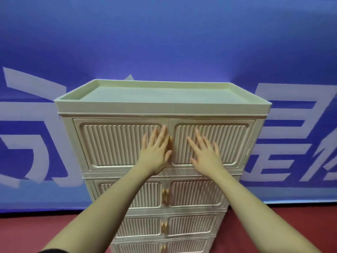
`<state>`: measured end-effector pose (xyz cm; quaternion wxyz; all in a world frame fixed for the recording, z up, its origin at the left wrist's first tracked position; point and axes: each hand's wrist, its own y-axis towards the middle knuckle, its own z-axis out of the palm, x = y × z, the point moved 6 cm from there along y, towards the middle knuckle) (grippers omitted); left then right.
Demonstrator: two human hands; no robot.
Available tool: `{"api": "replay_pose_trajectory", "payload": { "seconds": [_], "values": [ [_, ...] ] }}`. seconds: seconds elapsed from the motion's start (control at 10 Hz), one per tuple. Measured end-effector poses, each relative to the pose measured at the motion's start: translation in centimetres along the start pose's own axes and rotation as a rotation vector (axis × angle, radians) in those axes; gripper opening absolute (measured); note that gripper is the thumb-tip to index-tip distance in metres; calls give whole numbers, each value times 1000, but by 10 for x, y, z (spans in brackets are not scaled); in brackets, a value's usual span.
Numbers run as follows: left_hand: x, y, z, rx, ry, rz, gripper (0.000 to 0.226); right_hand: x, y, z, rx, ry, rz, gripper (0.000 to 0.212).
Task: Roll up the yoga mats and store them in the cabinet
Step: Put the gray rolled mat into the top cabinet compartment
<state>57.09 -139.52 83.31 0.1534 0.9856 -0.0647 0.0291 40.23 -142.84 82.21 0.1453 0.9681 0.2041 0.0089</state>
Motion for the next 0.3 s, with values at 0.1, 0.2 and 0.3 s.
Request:
{"api": "replay_pose_trajectory", "payload": {
  "seconds": [0.1, 0.2, 0.3],
  "values": [
    [3, 0, 4, 15, 17, 16, 61, -2, -3, -1, 5, 26, -27, 74],
    [3, 1, -7, -17, -24, 8, 58, -6, -5, -16, -45, 83, -74, 63],
    [-2, -1, -35, -263, -108, 43, 57, -8, -8, -53, -217, 219, -86, 61]
  ]
}}
